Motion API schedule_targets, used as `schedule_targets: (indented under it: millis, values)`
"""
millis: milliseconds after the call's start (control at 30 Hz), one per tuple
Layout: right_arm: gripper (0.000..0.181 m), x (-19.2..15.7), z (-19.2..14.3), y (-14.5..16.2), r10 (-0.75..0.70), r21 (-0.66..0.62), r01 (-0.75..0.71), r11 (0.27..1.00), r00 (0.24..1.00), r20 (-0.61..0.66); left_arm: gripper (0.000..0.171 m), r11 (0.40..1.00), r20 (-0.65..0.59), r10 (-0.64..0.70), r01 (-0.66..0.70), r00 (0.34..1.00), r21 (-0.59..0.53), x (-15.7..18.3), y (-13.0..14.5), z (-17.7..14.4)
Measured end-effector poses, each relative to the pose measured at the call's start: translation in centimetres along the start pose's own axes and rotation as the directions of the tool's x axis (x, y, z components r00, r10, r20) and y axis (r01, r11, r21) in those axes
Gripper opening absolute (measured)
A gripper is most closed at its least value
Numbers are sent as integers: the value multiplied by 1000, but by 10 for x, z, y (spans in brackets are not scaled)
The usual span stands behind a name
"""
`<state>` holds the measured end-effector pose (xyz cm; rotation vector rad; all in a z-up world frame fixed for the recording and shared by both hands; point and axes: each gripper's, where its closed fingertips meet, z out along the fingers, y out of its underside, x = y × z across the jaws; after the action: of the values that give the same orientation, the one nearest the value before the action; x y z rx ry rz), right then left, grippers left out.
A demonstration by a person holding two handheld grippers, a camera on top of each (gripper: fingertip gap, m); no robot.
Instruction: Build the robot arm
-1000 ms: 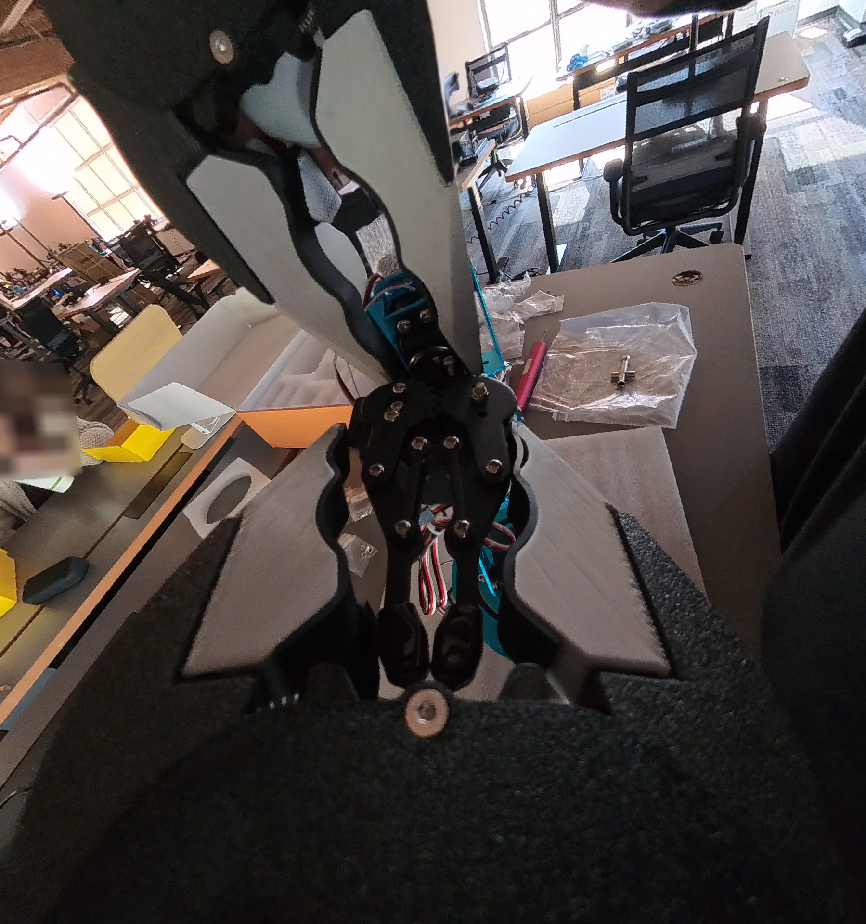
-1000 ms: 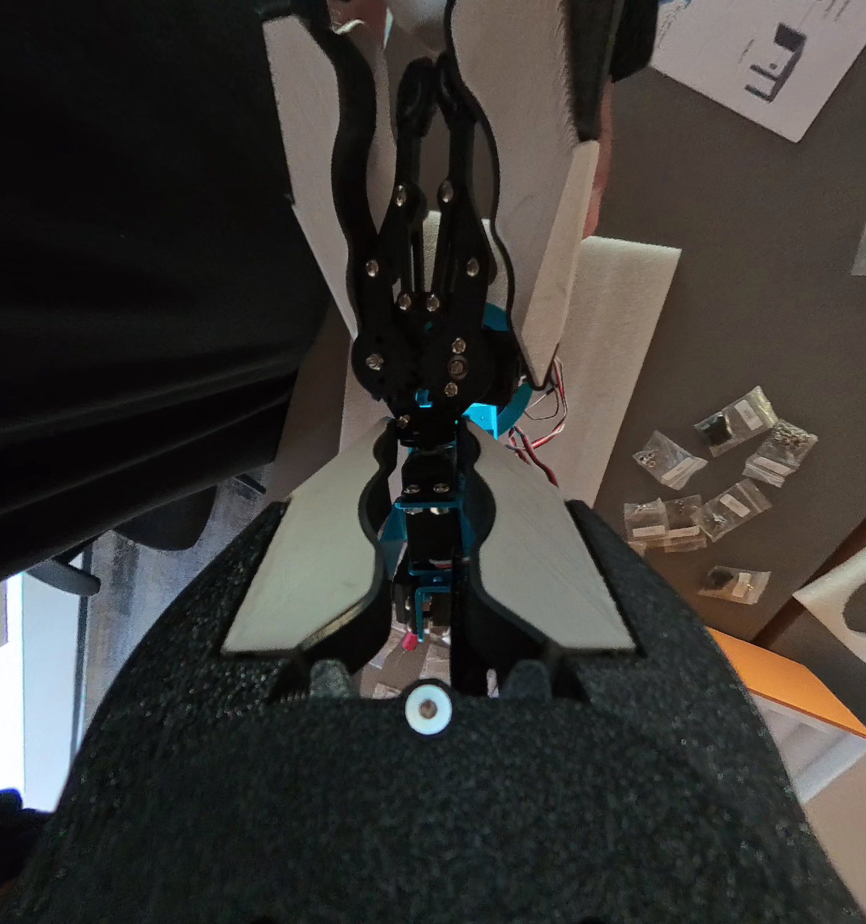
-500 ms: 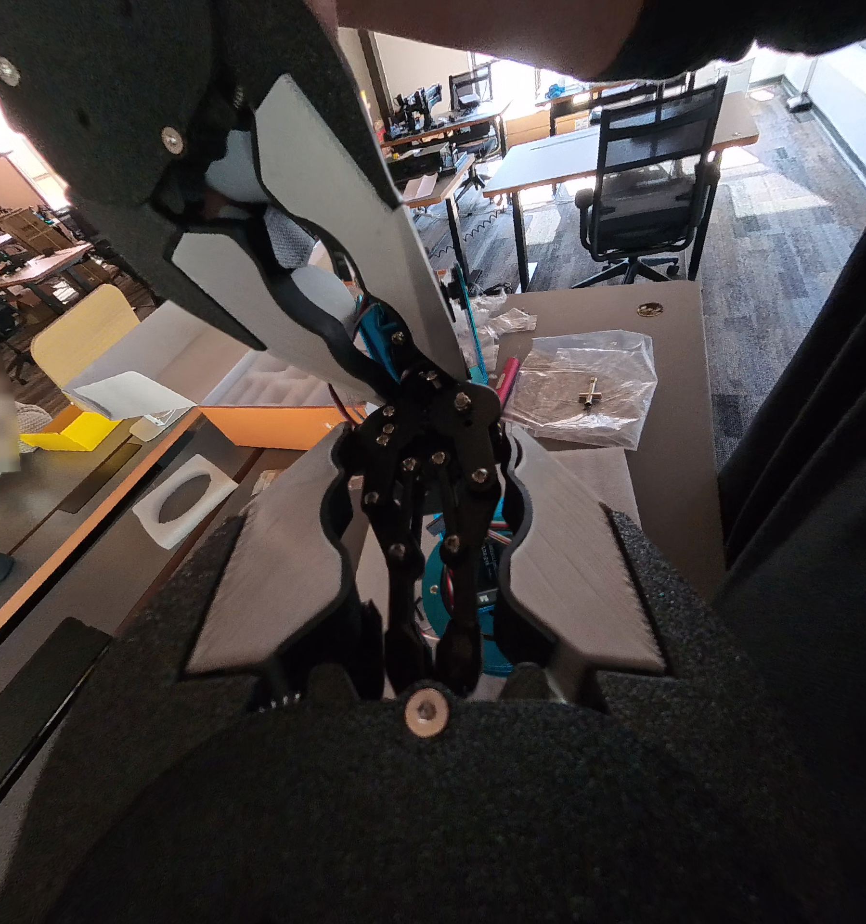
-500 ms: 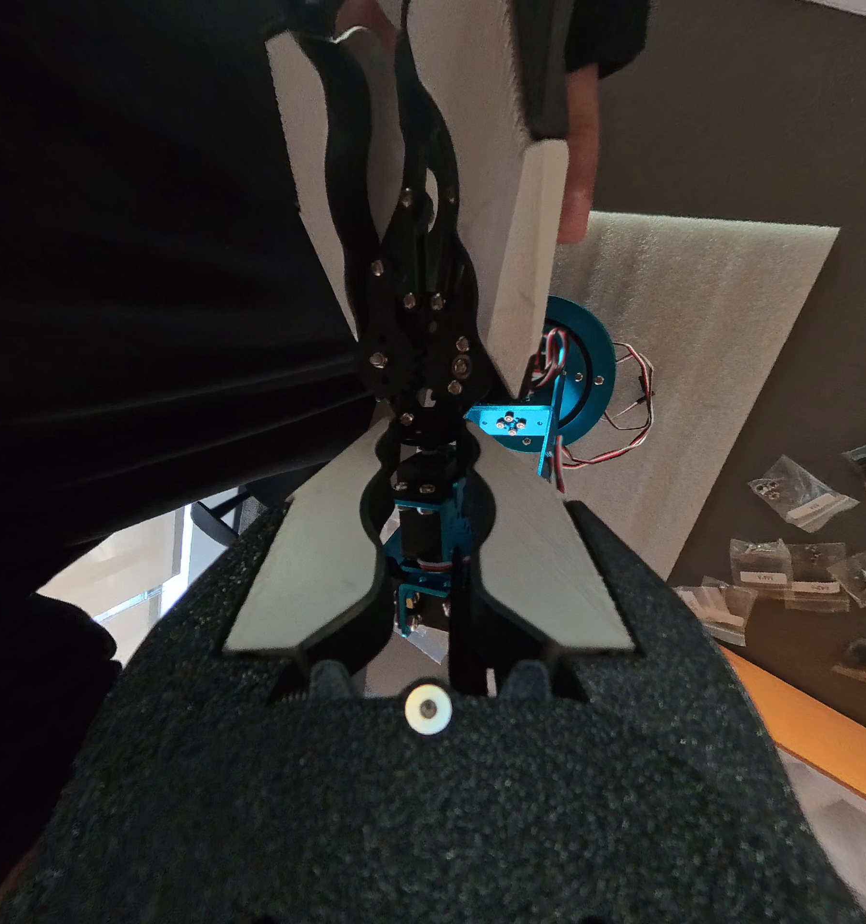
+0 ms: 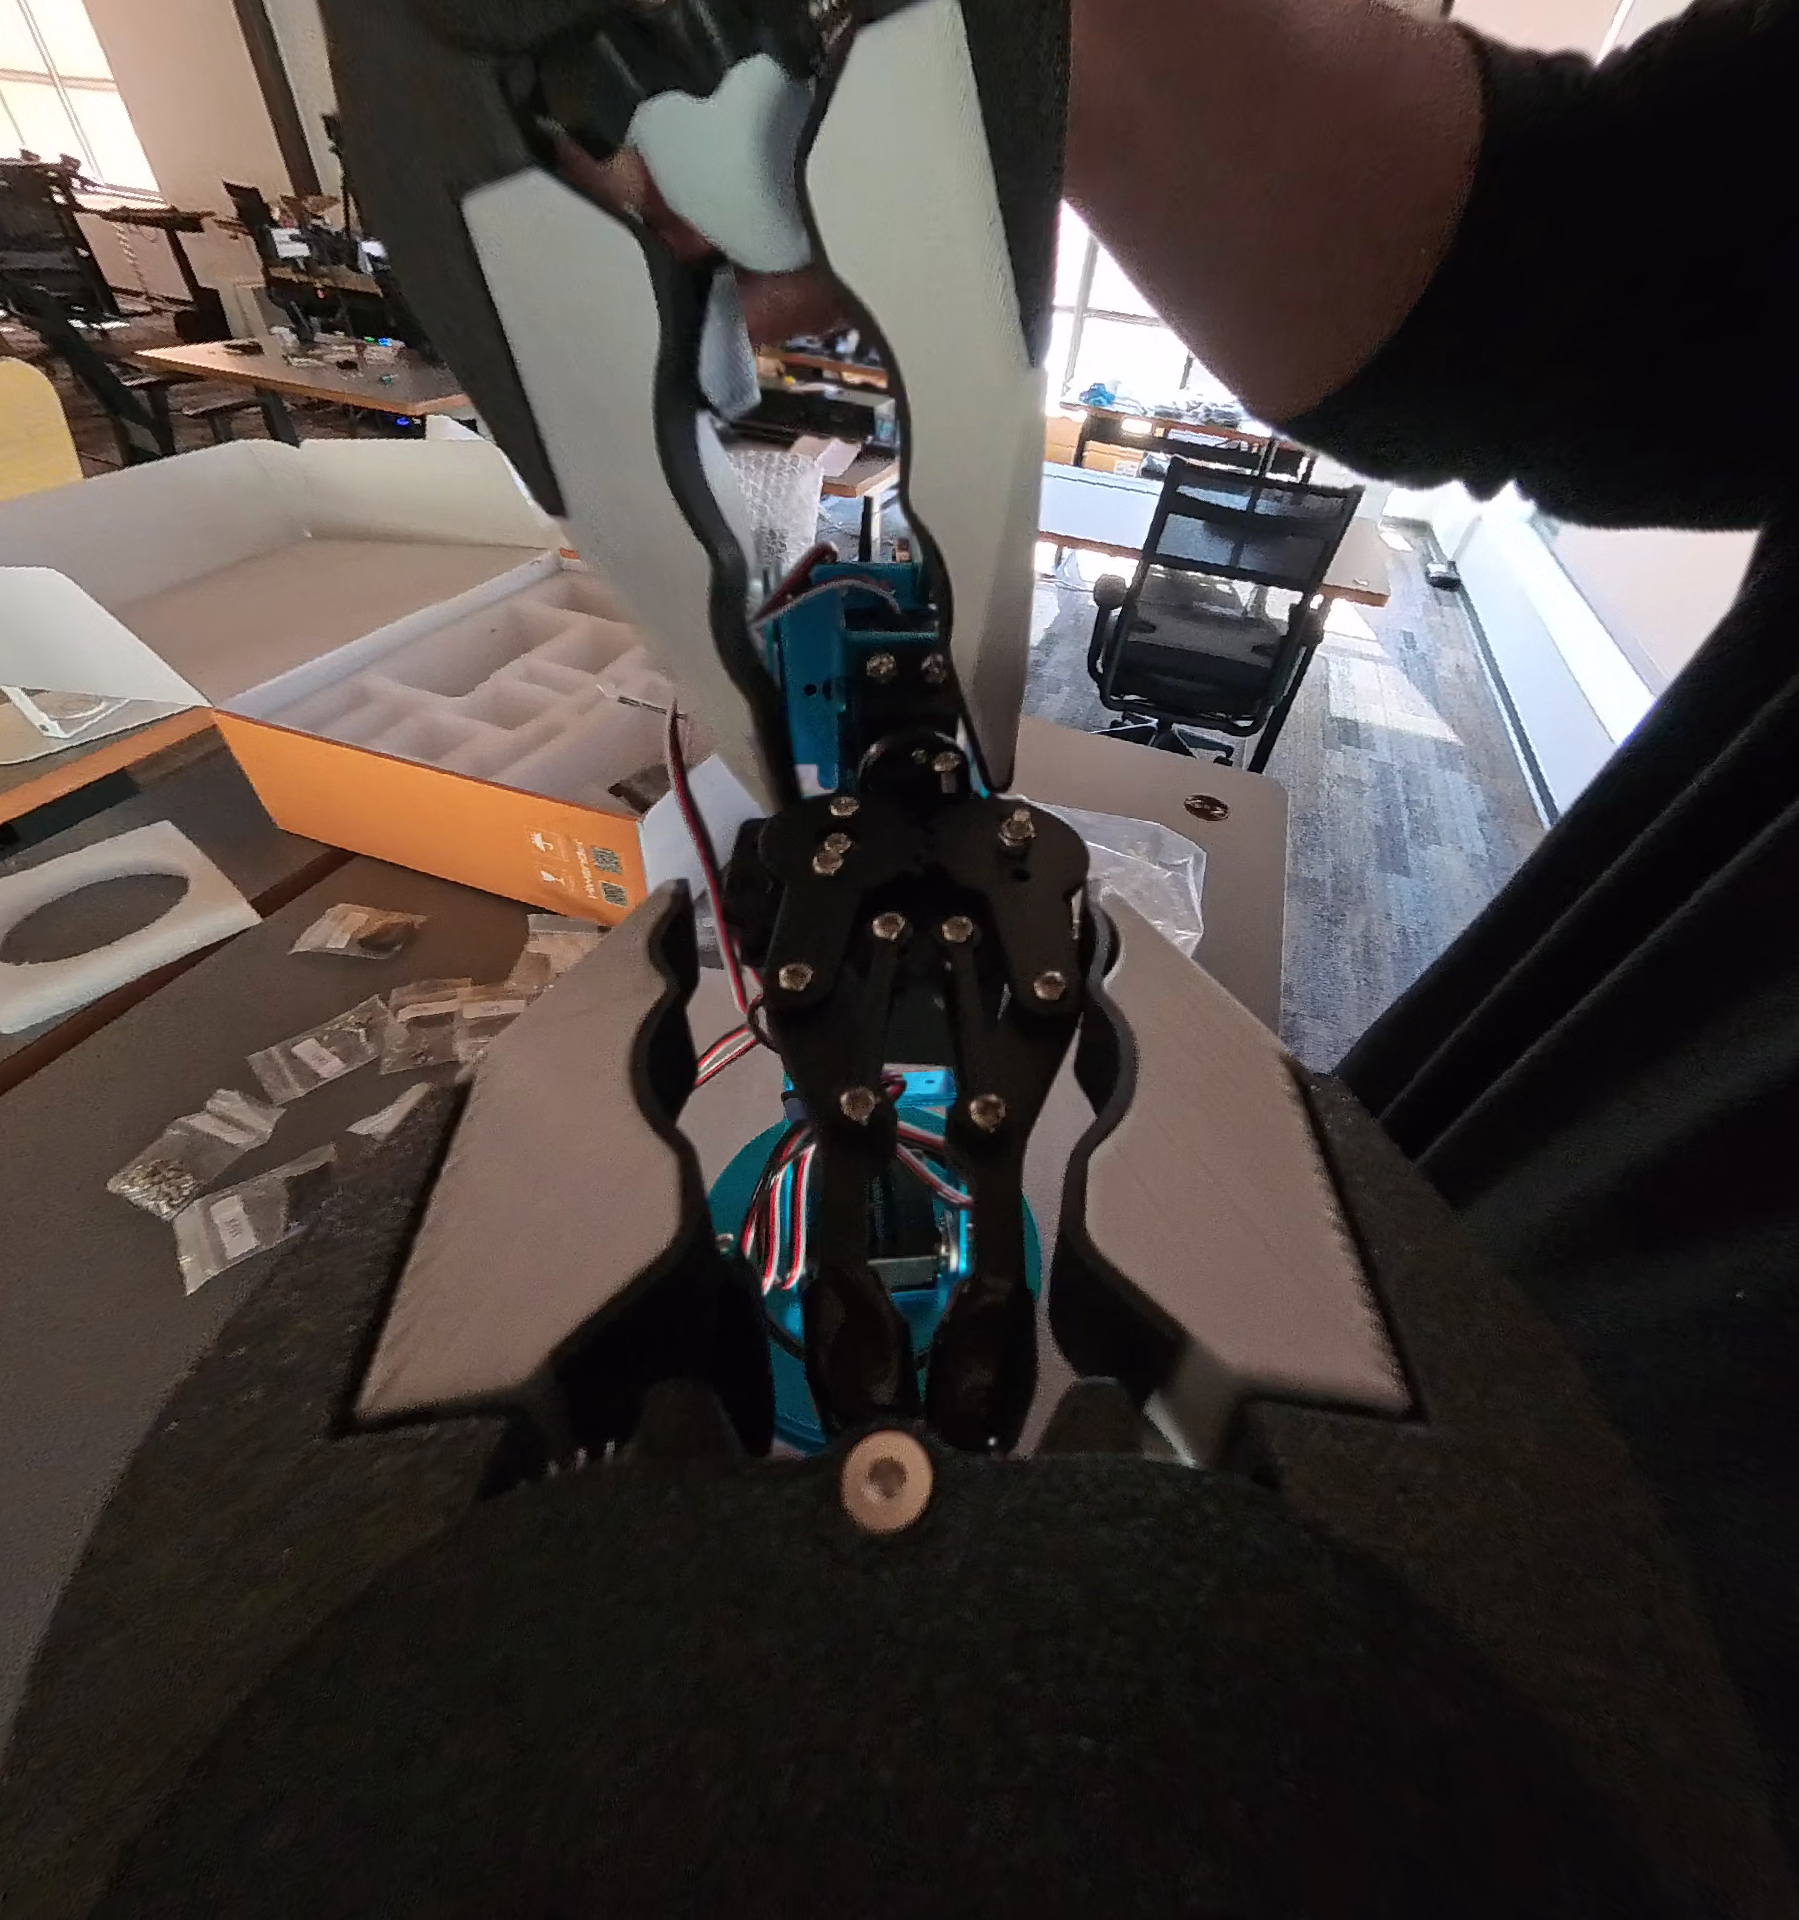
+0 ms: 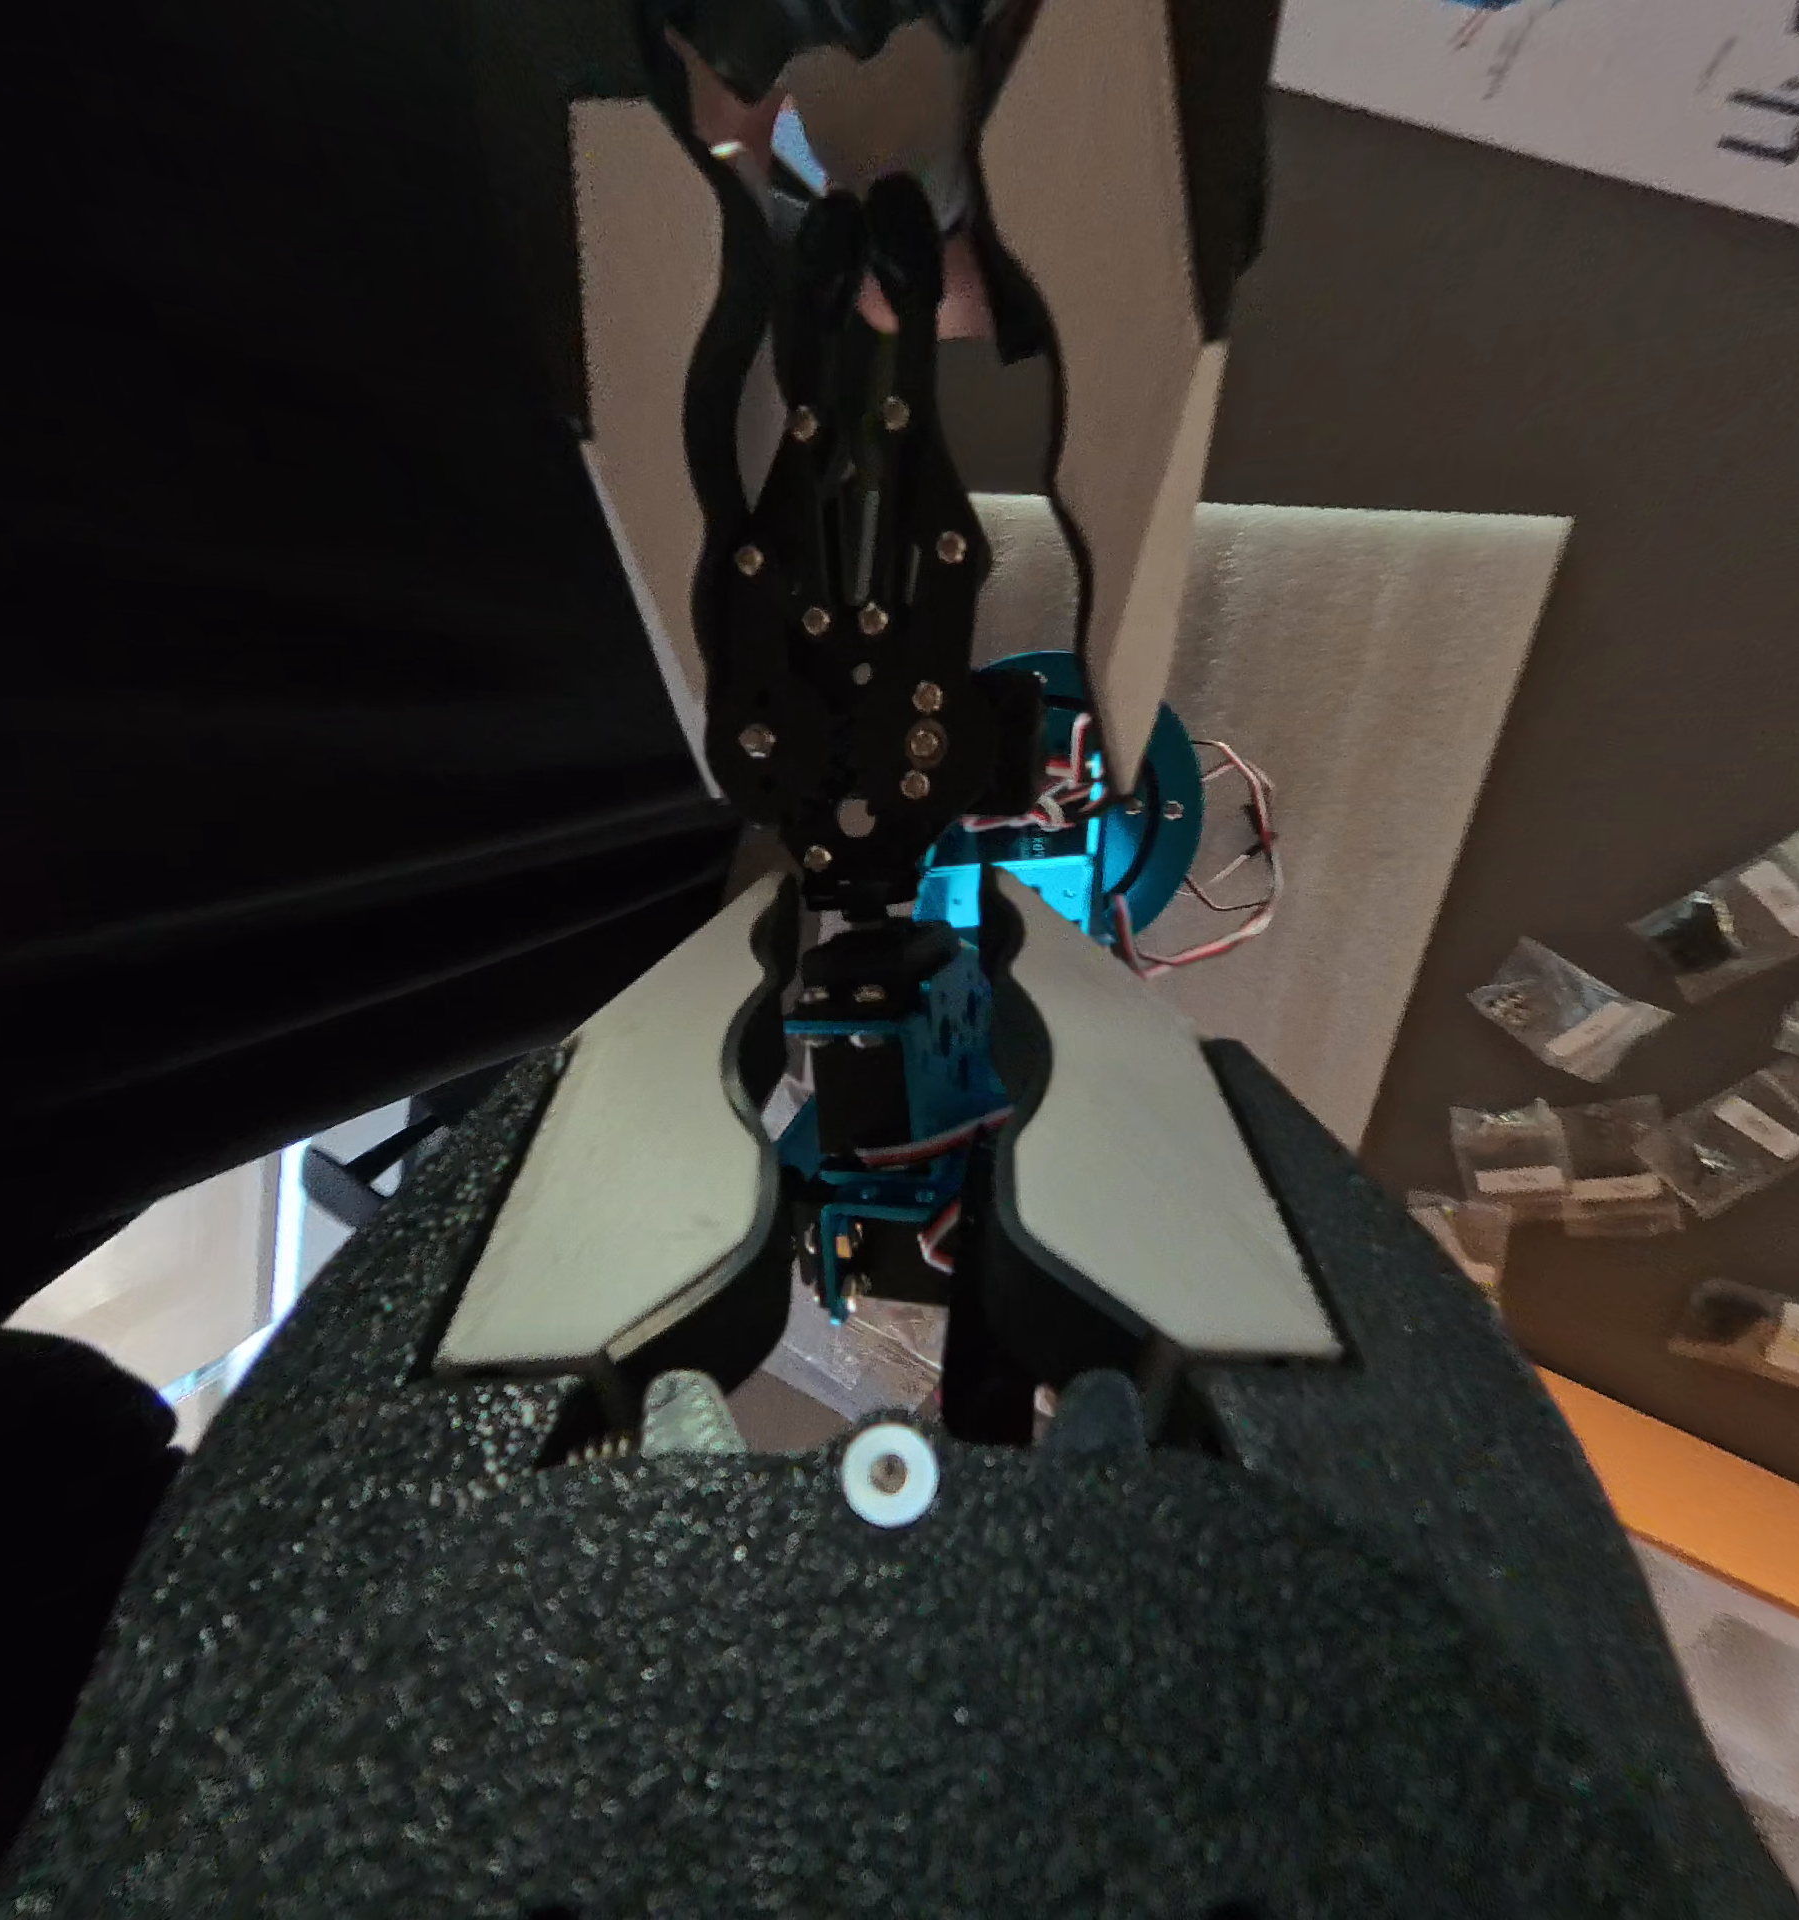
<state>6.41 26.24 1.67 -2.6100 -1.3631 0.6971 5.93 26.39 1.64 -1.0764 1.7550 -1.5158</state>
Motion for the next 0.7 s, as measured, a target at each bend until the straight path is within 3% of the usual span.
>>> schedule_targets:
  millis: [100,200,300,400,567,700]
  values:
    - [43,-2,-8,-2,-9,35,11,999,997,-75,69,1000,-15,1,-1,1000,0,3,1,2]
    - [45,-5,-21,-1,-37,56,51,997,973,-229,67,1000,-22,7,-7,1000,-1,4,2,2]
    - [54,-14,-56,-6,0,225,90,970,927,-374,68,1000,-28,3,-3,1000,9,4,2,3]
    - [64,-11,-79,11,140,361,46,931,870,-473,68,1000,-19,8,-8,1000,27,3,1,1]
    - [60,-21,-32,1,103,366,94,926,870,-483,68,999,-33,3,-2,999,40,5,2,2]
    - [41,-11,-18,-3,69,322,74,944,909,-411,68,999,-39,3,-2,999,42,5,2,3]
